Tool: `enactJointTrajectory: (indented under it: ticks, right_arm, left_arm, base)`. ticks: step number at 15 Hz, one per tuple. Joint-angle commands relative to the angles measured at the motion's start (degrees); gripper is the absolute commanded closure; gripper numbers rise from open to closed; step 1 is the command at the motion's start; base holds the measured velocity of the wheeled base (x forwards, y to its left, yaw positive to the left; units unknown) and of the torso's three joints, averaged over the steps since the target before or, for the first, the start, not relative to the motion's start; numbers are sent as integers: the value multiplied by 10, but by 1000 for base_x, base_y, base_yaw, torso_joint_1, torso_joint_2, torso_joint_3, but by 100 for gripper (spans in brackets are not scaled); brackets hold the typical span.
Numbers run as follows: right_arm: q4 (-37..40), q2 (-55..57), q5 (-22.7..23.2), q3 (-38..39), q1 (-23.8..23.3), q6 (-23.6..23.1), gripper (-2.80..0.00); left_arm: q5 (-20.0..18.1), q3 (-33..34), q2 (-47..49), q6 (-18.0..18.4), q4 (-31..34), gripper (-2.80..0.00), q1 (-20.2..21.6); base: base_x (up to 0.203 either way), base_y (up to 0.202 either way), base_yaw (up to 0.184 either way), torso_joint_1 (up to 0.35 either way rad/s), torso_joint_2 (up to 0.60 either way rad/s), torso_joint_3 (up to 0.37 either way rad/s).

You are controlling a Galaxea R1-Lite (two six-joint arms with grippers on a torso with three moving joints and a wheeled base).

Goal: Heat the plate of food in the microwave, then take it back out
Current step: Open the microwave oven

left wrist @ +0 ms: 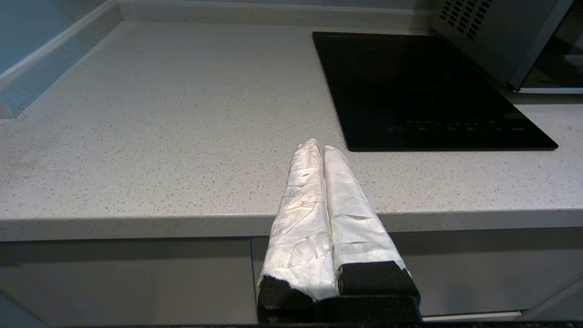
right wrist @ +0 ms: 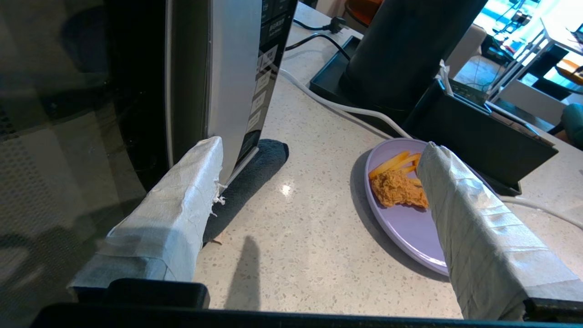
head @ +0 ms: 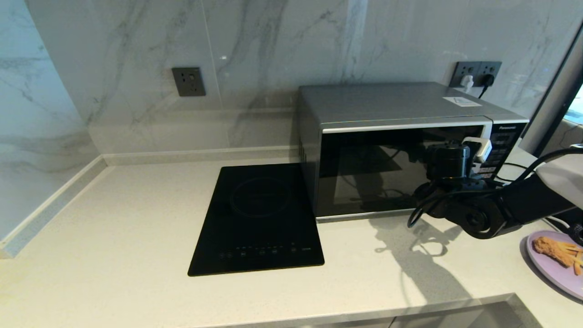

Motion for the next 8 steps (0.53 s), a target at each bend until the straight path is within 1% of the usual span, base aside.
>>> enactJointTrajectory:
  ticks: [1,3,8]
  right_arm:
    - [-4,8,5,-8,-18,-1,-280]
    - [-4,11,8,-9,-29,-3,-280]
    - [-5,7,8,-9,-29,-3,-280]
  left_arm:
    - [0,0,1,0,0,0,0]
    - [0,0,1,-1,0,0,0]
    - [0,0,1,-1,0,0,0]
  base:
    - [0,0,0,0,0,0]
    - [0,0,0,0,0,0]
    - [0,0,0,0,0,0]
